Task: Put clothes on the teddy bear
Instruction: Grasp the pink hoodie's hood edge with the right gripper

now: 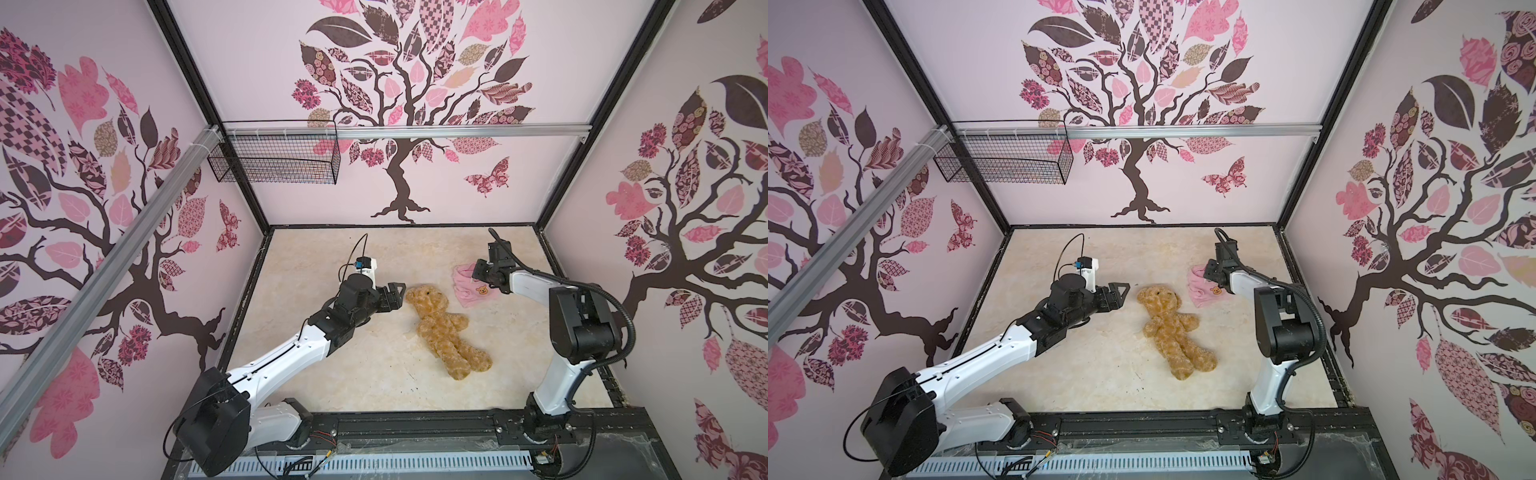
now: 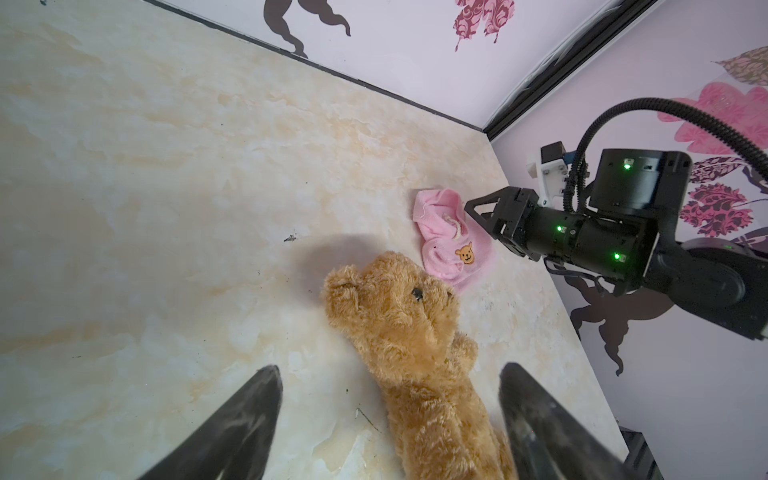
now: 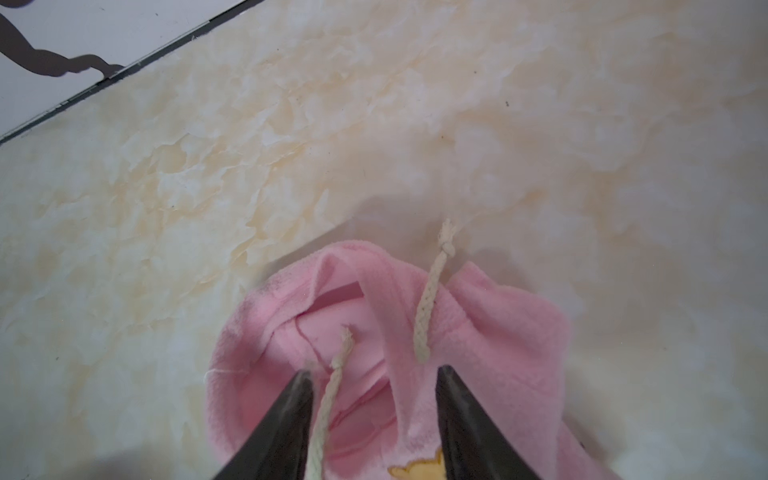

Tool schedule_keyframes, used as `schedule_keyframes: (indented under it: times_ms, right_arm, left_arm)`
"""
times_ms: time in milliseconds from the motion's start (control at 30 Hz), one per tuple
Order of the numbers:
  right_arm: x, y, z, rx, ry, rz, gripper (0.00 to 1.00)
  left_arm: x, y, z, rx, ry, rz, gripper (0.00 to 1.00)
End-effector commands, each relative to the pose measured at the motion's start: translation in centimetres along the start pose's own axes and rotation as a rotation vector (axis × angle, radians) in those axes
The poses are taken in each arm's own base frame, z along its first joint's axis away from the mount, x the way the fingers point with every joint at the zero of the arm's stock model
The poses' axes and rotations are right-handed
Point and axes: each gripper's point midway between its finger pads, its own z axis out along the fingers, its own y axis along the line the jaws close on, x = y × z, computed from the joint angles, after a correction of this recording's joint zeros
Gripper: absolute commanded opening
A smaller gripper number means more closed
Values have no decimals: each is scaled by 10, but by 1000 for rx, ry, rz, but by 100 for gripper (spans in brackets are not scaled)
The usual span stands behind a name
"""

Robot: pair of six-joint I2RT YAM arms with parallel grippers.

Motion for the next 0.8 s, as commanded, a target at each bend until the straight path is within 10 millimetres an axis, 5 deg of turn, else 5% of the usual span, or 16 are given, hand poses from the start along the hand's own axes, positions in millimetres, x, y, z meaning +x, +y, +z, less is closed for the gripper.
schedule_keyframes:
  times_ms: [0, 433, 567, 767]
  right_arm:
    - [15, -10, 21, 47, 99, -8, 50]
    - [21, -28, 40, 44, 215, 74, 5]
    - [1, -19, 7, -55, 130, 113, 0]
    - [-24, 21, -76, -331, 27, 195, 0]
  left_arm:
    - [0, 0, 1, 1, 3, 5, 85]
    - [-2, 2, -10, 5, -5, 7, 85]
    - [-5, 7, -14, -9, -8, 7, 85]
    - [-22, -5, -32, 35, -39, 66, 83]
